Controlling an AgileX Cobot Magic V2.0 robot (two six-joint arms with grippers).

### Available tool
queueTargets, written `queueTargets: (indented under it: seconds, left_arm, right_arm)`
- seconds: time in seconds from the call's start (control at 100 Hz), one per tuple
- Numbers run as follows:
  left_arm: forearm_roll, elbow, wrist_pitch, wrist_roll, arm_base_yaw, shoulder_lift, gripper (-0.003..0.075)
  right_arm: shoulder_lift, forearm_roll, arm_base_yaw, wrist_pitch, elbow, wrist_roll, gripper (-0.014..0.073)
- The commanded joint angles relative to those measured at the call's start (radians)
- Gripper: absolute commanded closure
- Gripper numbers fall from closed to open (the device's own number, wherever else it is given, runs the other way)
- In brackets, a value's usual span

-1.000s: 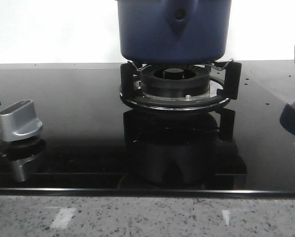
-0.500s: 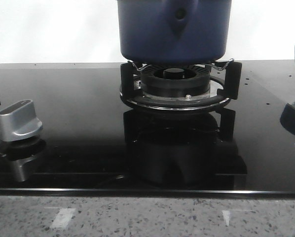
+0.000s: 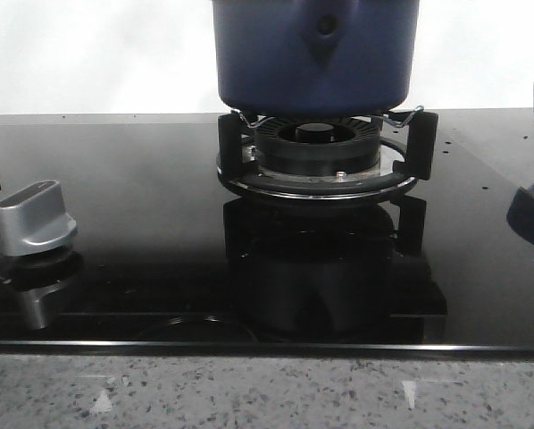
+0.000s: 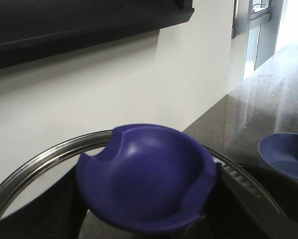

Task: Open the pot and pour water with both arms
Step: 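Lower the right gripper over the light blue bowl and grasp its rim, then lift the light blue bowl with the right gripper toward the saucepan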

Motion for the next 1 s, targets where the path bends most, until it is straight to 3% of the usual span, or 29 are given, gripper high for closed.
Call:
queueTargets:
  seconds: [0.0,0.17,0.31,0.6,0.78,0.99]
  left_arm:
    - [-0.095,-0.04,0.014,-0.009,0.004,-0.055,0.0352]
    - [-0.091,-0.04,0.012,-0.009,0.005,-0.055,0.0352]
    - [-0.091,-0.04,0.01,-0.009,0.005,-0.055,0.0352]
    - [-0.09,-0.04,0.008,-0.009,0.005,-0.055,0.0352]
    - [-0.085,-0.04,-0.002,-0.009,0.005,-0.055,0.0352]
    - [-0.058,-0.04,-0.026,-0.009,0.005,-0.055,0.0352]
  right_arm:
    - [-0.009,0.0,-0.008,-0.064,-0.034,0.002,0.0323]
    - [-0.002,0.0,-0.008,-0.091,-0.035,0.002,0.0666]
    - [-0.004,0.001,-0.008,-0.081,-0.053,0.002,0.0663]
    - [-0.004,0.046,0.013,0.138,-0.288,-0.009,0.066]
    - [-0.004,0.08,0.068,0.246,-0.449,-0.041,0.066]
    - [-0.002,0.123,0.155,0.262,-0.601,-0.043,0.066]
